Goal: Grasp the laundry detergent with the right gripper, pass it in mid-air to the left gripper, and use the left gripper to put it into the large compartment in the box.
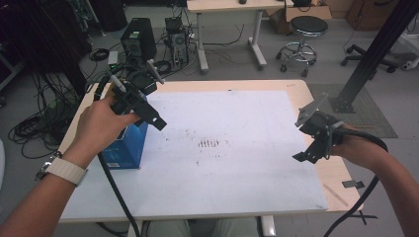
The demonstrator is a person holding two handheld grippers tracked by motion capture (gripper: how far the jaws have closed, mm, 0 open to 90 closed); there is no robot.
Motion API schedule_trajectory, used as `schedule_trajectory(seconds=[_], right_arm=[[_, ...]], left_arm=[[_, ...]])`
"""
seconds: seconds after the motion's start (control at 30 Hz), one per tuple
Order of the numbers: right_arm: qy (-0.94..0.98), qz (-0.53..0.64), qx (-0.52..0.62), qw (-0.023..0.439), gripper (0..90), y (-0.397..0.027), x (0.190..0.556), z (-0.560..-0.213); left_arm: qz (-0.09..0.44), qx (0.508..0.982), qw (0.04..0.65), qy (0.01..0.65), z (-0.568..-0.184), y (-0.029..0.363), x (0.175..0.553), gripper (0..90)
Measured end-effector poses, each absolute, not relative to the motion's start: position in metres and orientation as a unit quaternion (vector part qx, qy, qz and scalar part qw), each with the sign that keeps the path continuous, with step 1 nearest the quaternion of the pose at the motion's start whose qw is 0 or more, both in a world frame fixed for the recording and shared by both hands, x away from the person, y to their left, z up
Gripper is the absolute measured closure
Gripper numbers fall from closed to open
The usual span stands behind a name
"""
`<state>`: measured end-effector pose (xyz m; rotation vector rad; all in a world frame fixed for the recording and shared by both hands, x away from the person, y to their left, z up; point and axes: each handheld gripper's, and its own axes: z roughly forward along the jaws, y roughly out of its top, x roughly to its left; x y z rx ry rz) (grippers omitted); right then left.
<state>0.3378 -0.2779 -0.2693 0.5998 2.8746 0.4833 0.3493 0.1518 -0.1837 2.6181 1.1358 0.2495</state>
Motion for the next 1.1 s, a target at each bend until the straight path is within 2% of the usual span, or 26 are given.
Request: schedule_trajectory(seconds=[0.5, 1.1], right_arm=[[0.963, 0.162, 0.201, 0.080, 6.7, -0.276, 0.339, -0.271], [0.964, 0.160, 0.199, 0.073, 6.7, -0.274, 0.344, -0.271]], left_arm=[[0.066, 0.944, 0.119, 0.299, -0.193, 0.126, 0.342, 7.9], [0.052, 0.965, 0.111, 0.233, -0.204, 0.112, 0.345, 7.8]])
